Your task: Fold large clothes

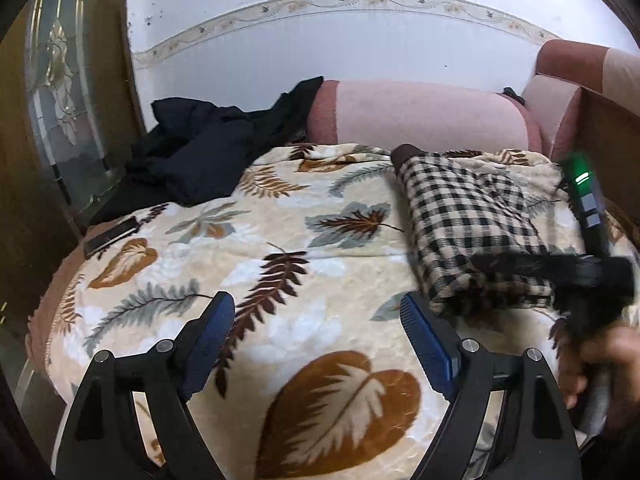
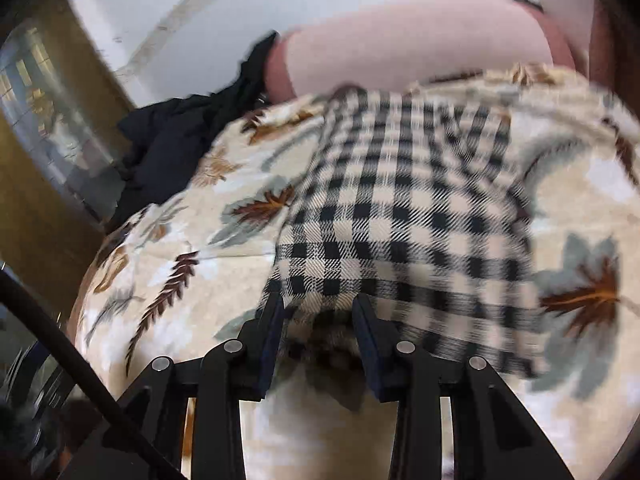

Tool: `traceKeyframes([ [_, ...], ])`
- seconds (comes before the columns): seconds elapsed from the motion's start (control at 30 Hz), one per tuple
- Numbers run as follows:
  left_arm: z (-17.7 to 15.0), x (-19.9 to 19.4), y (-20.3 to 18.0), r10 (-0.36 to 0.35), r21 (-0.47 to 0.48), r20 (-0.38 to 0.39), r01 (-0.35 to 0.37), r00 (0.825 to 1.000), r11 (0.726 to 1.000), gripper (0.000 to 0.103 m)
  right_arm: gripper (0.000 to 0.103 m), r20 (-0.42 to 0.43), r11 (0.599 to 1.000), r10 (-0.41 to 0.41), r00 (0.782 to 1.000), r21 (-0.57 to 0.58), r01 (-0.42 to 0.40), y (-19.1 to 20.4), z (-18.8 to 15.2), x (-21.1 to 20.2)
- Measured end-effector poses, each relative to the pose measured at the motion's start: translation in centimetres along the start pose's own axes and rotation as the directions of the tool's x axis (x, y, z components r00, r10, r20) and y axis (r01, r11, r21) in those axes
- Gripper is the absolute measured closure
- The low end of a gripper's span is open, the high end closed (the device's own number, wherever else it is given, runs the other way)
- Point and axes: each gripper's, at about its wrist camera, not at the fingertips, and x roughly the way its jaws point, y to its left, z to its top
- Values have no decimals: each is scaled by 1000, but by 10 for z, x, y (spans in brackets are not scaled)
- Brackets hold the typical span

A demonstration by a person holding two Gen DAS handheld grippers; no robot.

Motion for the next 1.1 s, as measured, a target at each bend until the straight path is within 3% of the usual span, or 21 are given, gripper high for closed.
traceKeyframes([
  [0.07,0,-4,7,13,-12,15,-13,1000,1000,19,63,-81,997,53,995,55,-48,4,-8,35],
  [0.1,0,-6,10,15,-18,21,-14,1000,1000,19,62,-161,993,115,980,44,-109,22,-24,54],
  [0.17,0,-10,15,16,-34,52,-14,999,999,18,60,-166,994,112,980,12,-112,29,-28,54],
  [0.2,1,-11,17,17,-36,66,-14,998,999,17,61,-222,979,196,955,-5,-202,38,-33,54],
  [0.23,1,-13,16,12,-31,83,-9,996,999,16,61,-286,951,306,908,42,-307,42,-39,57],
  [0.27,2,-14,14,4,-21,93,-2,996,1000,16,61,-322,929,366,873,70,-364,45,-46,51],
  [0.3,2,-16,12,-5,-9,102,6,995,1000,16,61,-313,936,344,885,39,-350,47,-50,43],
  [0.33,2,-17,7,-19,1,109,18,994,1000,16,61,-250,958,248,936,-80,-275,48,-54,16],
  [0.37,2,-19,3,-37,10,109,37,993,999,15,61,-250,958,248,936,-80,-275,48,-54,16],
  [0.43,3,-18,-7,-64,27,90,62,994,998,15,61,-124,984,114,986,-120,-129,31,-45,-10],
  [0.5,4,-14,-18,-102,43,52,100,993,994,15,60,-33,998,15,999,-60,-17,7,-31,-27],
  [0.53,4,-12,-23,-109,47,40,107,993,993,15,59,2,997,-68,998,-20,68,-7,-23,-36],
  [0.6,6,-7,-36,-116,62,2,116,993,991,15,59,29,992,-124,992,4,124,-21,-17,-55],
  [0.67,5,-1,-50,-126,76,-28,128,992,989,15,53,42,983,-181,983,-8,181,-21,-22,-76],
  [0.73,0,4,-63,-139,83,-63,144,988,986,15,36,65,966,-257,964,-24,259,-15,-36,-93],
  [0.83,-10,8,-78,-147,106,-115,159,982,982,15,35,80,938,-345,935,-13,347,-22,-67,-108],
  [0.93,-18,9,-84,-143,111,-142,159,980,981,15,35,68,934,-358,931,36,356,-29,-87,-107],
  [1.1,-27,10,-84,-152,103,-177,171,972,980,15,35,26,918,-394,919,-37,395,-26,-103,-93],
])
